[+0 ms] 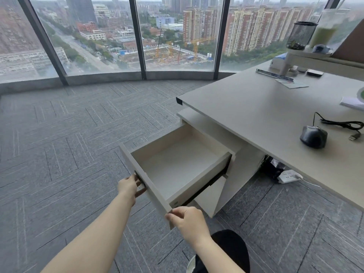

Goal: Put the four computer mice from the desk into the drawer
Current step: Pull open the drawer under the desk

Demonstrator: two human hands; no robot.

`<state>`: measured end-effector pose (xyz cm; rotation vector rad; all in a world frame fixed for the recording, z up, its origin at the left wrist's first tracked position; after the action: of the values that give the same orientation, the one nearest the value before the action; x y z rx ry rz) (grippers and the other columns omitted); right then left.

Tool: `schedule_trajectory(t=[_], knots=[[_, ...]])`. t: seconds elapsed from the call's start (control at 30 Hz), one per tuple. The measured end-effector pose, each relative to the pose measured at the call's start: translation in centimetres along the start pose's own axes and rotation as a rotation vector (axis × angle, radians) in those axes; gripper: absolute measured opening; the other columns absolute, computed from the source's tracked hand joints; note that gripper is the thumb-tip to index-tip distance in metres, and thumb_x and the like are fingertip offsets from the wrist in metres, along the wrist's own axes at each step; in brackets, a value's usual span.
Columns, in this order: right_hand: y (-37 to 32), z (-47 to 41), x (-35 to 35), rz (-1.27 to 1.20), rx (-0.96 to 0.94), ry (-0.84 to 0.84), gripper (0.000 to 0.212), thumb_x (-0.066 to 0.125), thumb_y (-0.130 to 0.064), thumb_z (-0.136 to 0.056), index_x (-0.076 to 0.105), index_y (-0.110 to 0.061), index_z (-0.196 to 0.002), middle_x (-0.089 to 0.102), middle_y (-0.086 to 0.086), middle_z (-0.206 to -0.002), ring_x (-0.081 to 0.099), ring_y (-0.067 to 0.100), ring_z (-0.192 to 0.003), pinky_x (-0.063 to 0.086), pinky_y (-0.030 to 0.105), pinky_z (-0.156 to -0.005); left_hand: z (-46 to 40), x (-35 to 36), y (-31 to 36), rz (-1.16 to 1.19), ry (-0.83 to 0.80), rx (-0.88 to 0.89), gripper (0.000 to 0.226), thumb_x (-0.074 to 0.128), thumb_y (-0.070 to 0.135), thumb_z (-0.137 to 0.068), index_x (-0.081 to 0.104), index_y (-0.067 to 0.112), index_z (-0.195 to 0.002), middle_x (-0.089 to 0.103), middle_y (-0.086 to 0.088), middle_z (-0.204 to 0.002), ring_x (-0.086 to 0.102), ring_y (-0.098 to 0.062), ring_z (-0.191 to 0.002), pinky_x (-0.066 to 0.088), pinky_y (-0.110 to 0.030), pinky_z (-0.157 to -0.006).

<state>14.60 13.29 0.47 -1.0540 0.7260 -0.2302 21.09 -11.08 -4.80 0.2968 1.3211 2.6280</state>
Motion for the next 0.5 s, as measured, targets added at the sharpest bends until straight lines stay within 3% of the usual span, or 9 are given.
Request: schedule_trajectory(t=[0.17,0.3,0.4,0.5], knots=[[-0.7,1.1,2.6,0.063,-0.044,-0.063,0.021,0.07,-0.046,-0.082,0.078,-0.026,-0.088,0.078,-0.005,-0.08,0.069,0.011,-0.074,0.055,0.031,-0.073,1.0,-3.6,0.1,-0.02,0.006,0.009,0.03,0.051,0.015,-0.096,0.057,-0.001,-0.12,0.065,-0.015,-0.114,0.065,-0.028,-0.108,0.06,-0.038,-0.05],[-1.0,1.4,2.3,0.092,-0.054,-0.082,0.031,0.069,-0.045,-0.083,0.076,-0.024,-0.104,0.077,-0.009,-0.096,0.067,0.004,-0.089,0.055,0.029,-0.085,2.5,-4.5,1.0,-0.229,0.097,0.066,0.033,0.045,0.014,-0.096,0.054,-0.002,-0.123,0.062,-0.018,-0.114,0.062,-0.033,-0.1,0.058,-0.049,-0.077],[-2.1,1.7,-1.3,0.015,-0.066,0.003,0.035,0.065,-0.037,-0.088,0.07,-0.016,-0.116,0.073,-0.006,-0.103,0.065,0.006,-0.098,0.053,0.026,-0.091,5.7,-2.8,4.4,-0.545,0.224,0.369,0.043,0.037,0.017,-0.092,0.048,0.002,-0.131,0.057,-0.02,-0.128,0.055,-0.038,-0.114,0.045,-0.049,-0.094],[-3.4,2.2,-7.8,-0.003,-0.121,0.173,0.02,0.06,-0.028,-0.091,0.075,-0.019,-0.103,0.075,-0.009,-0.083,0.068,0.006,-0.082,0.057,0.029,-0.079,10.5,2.8,7.7,-0.618,0.113,0.704,0.043,0.037,0.02,-0.094,0.046,0.008,-0.135,0.049,-0.013,-0.139,0.047,-0.029,-0.127,0.04,-0.044,-0.103]])
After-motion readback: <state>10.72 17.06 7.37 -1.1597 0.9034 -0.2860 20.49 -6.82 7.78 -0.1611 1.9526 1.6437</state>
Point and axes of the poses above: each hand's wrist, its own z-axis away from the middle knuckle, its own x-axis out of the palm, y = z × x, the point moved 6 cm from there along -z, towards the middle knuckle
